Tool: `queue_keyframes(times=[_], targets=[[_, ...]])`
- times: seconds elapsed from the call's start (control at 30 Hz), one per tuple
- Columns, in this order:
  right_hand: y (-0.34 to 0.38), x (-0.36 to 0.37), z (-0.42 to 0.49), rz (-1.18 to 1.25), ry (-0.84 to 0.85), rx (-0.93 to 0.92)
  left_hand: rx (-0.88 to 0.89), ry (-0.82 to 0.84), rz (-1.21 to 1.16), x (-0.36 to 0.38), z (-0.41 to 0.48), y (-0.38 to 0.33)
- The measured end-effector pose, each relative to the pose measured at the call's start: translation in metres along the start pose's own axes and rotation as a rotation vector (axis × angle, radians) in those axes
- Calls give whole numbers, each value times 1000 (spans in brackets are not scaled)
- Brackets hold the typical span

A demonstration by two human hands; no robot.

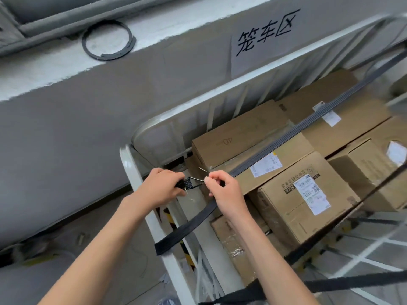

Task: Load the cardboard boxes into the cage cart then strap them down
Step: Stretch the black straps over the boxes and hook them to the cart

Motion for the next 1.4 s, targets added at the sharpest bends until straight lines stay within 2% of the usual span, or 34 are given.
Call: queue_keyframes(times=[0.13, 0.3, 0.37, 0.5, 0.6, 0.73, 0.87, 0.93, 1.03, 1.17, 1.27, 1.33, 1.4], targets=[[-1, -41, -10, 67, -133, 48, 54, -9, -443, -25, -2, -38], [17, -107, -22, 154, -299, 12, 245, -170, -877, -103, -3, -142], [21, -126, -32, 173, -300, 7, 315, -189, -853, -126, 3, -198], [17, -143, -54, 200, -244, 37, 394, -144, -577, -122, 18, -296], [13, -149, -64, 394, -233, 45, 414, -108, -475, -108, 35, -339], [4, -166, -61, 511, -277, 70, 383, -79, -365, -99, 69, -367], [3, -179, -29, 496, -302, 76, 378, -9, -473, -100, 108, -375], [10, -179, -3, 546, -286, 63, 382, 30, -509, -103, 133, -373], [15, -182, 40, 623, -351, 99, 364, 71, -590, -113, 171, -364], [11, -197, 93, 531, -476, 197, 370, 39, -674, -146, 225, -356], [13, -216, 130, 515, -596, 178, 376, 85, -811, -160, 264, -362], [15, -232, 151, 306, -659, 170, 329, 112, -908, -165, 292, -364], [21, -250, 169, -57, -692, 184, 282, 135, -978, -166, 318, -366]])
Point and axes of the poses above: each hand's wrist, its own z-axis towards the middle knuckle, its own x-axis out of the palm, y = z × x, the point moved 8 cm from there along z, towards the middle knuckle, and after that the axes turned 6 degrees about -x, right-handed, at the moved point
